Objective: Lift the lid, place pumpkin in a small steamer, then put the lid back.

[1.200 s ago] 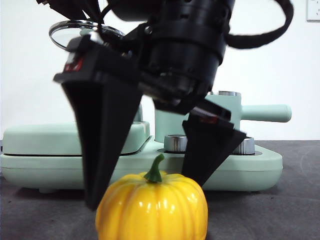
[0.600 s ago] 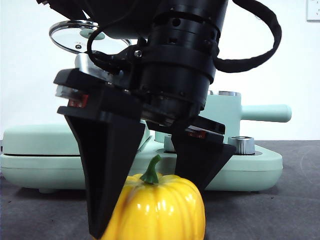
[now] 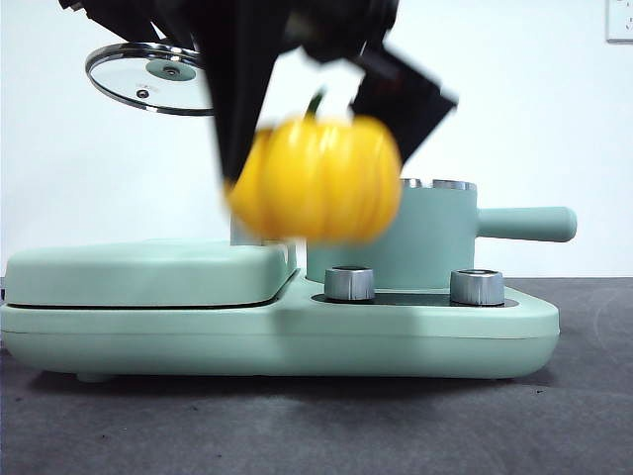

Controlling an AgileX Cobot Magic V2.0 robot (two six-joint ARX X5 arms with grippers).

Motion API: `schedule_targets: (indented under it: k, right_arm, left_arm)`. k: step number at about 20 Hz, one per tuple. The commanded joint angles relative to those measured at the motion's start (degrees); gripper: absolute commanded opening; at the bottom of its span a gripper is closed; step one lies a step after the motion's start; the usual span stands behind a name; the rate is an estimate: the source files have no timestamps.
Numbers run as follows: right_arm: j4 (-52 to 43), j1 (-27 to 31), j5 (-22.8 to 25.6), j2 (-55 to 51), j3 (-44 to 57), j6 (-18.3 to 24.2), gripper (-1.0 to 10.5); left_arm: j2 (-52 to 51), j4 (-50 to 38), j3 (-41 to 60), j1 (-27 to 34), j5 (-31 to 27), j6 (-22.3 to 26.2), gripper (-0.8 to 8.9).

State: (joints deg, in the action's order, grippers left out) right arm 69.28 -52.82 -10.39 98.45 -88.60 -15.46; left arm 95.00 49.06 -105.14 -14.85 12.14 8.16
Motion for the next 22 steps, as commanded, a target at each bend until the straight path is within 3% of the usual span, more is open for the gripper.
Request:
schedule_targets:
  k: [1,6,10,22]
  right_arm:
    - [3.4,4.2,0.6,1.3,-7.0,3.3,3.2]
    - [3.6,16.2,1.9,5.9,-19.6,7.0,3.2]
    - [3.9,22.3,1.9,14.6,-30.0,7.8,3.2]
    - [5.7,22.2,6.4,26.4,-32.5,9.0,3.2]
  left_arm:
    - [-0.5,-1.8,-1.2,-0.2,0.3,0.1,0.18]
    - [-0.5,-2.1,-1.2,-0.2,0.3,0.1,0.18]
    - [-0.5,-1.8,-1.2,-0.2,0.3,0.1,0.18]
    - [-0.5,-1.7,-1.2,-0.2,0.3,0.1,0.18]
